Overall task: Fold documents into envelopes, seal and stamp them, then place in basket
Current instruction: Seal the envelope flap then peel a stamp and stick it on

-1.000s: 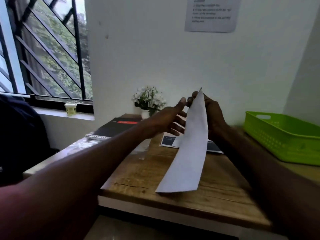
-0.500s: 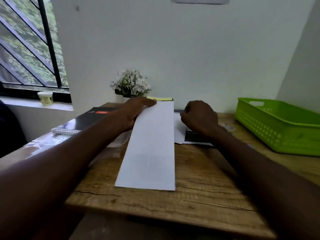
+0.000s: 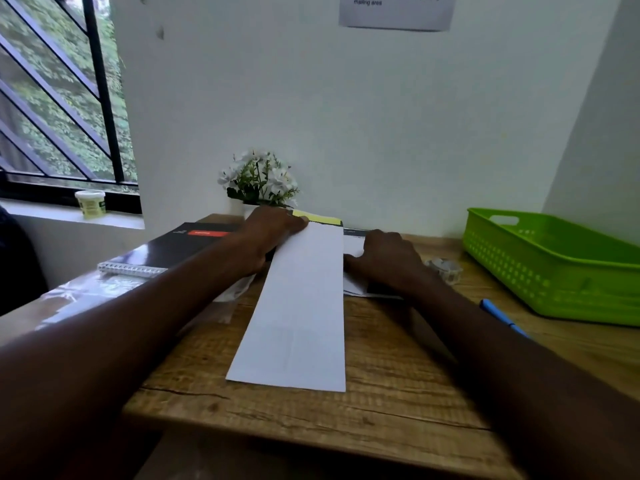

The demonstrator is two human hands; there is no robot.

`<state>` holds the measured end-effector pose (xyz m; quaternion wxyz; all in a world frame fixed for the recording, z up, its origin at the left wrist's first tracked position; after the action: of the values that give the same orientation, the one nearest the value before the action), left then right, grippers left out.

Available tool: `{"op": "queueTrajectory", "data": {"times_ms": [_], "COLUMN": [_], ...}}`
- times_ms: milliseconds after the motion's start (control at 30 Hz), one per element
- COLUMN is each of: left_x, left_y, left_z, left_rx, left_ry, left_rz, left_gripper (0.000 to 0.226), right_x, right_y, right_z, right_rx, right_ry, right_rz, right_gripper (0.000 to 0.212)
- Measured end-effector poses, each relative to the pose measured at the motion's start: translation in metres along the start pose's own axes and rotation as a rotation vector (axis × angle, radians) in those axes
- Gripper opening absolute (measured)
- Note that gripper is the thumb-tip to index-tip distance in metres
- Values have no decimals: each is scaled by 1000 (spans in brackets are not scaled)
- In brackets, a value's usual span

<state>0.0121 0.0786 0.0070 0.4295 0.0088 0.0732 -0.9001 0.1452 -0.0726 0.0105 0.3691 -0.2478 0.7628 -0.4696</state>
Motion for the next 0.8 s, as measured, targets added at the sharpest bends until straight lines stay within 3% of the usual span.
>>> {"op": "queueTrajectory", "data": {"times_ms": [167, 300, 600, 733, 800], "left_x": [0, 4, 12, 12, 12], "left_y": [6, 10, 10, 11, 11], "left_z": [-6, -7, -3, -3, -2], "left_rx": [-134, -157, -161, -168, -166], "left_ry": [-21, -34, -55, -42, -31], "left_rz": [-29, -37, -9, 3, 6], "left_gripper": [11, 11, 10, 11, 14], "right_x": [-4, -7, -3, 0, 3], "right_y": [-1, -2, -2, 3, 3], "right_z": [5, 9, 6, 3, 2], "right_rx": [4, -15, -63, -55, -101], "right_ry": [43, 64, 90, 112, 145], "right_rz": [-19, -2, -70, -112, -130], "right_gripper": [43, 31, 42, 63, 63]}}
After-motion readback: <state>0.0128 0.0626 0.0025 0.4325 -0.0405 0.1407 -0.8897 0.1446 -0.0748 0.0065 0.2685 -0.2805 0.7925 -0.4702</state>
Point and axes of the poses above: each hand's wrist, its own x-axis away from the middle knuckle, its own y-axis out of the palm, z = x × y, the point moved 7 cm from there along -x, towards the middle knuckle, and after that the axes turned 4 degrees about -x, right-handed, at the moved point
